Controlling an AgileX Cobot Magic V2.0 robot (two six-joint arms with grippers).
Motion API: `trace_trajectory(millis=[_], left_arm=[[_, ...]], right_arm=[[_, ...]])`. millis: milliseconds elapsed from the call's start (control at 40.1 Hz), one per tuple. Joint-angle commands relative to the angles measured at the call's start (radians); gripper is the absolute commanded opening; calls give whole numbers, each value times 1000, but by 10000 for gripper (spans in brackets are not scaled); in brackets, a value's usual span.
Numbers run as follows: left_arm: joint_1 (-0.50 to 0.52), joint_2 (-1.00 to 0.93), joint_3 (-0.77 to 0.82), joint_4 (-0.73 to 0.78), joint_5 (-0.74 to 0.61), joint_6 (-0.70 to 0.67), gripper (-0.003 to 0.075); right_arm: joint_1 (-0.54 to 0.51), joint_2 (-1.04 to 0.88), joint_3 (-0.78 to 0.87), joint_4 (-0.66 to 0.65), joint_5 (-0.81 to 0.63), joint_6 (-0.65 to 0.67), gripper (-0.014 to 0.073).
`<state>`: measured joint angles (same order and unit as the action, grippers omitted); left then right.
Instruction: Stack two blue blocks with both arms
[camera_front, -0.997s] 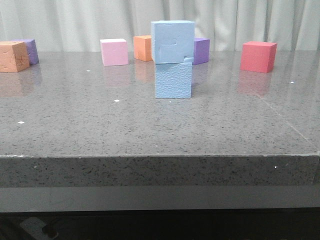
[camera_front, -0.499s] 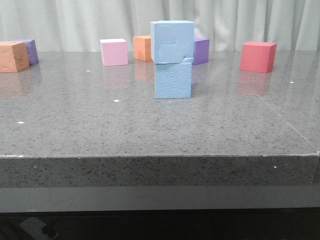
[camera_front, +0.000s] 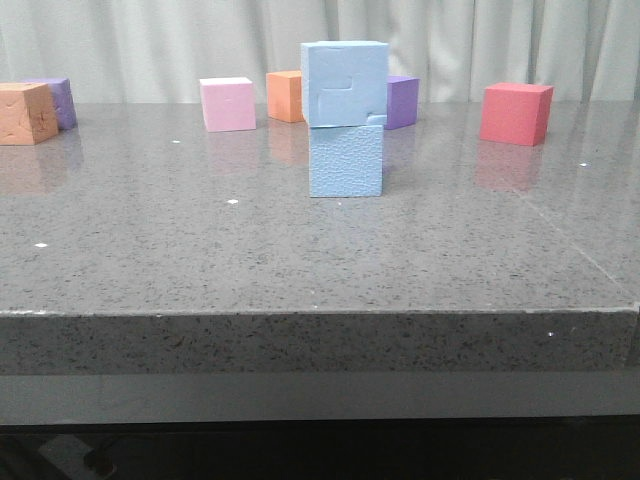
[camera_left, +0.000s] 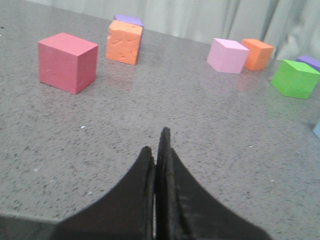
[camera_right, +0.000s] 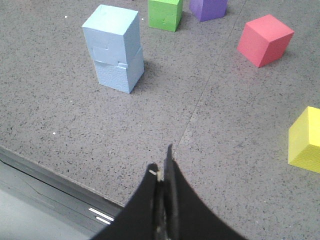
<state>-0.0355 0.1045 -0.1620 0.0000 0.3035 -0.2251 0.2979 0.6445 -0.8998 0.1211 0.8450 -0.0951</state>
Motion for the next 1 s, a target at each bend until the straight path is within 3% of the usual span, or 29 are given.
trace_trajectory(millis=[0,125,174,723,972], left_arm=[[27,-49,36,-13,-145,-7,-20],[52,-101,113,-13,-250,-7,-20],[54,-131,173,-13,-366,-7,-20],[54,-127,171,-6,-342,-1,-20],[54,-129,171,0,-355,122,-20]], right_arm=[[-5,0,-33,6,-67,0,-119],[-5,0,-33,6,-67,0,-119],[-5,1,-33,6,-67,0,-119],[-5,2,-33,6,-67,0,-119],[-5,2,-33,6,-67,0,-119]])
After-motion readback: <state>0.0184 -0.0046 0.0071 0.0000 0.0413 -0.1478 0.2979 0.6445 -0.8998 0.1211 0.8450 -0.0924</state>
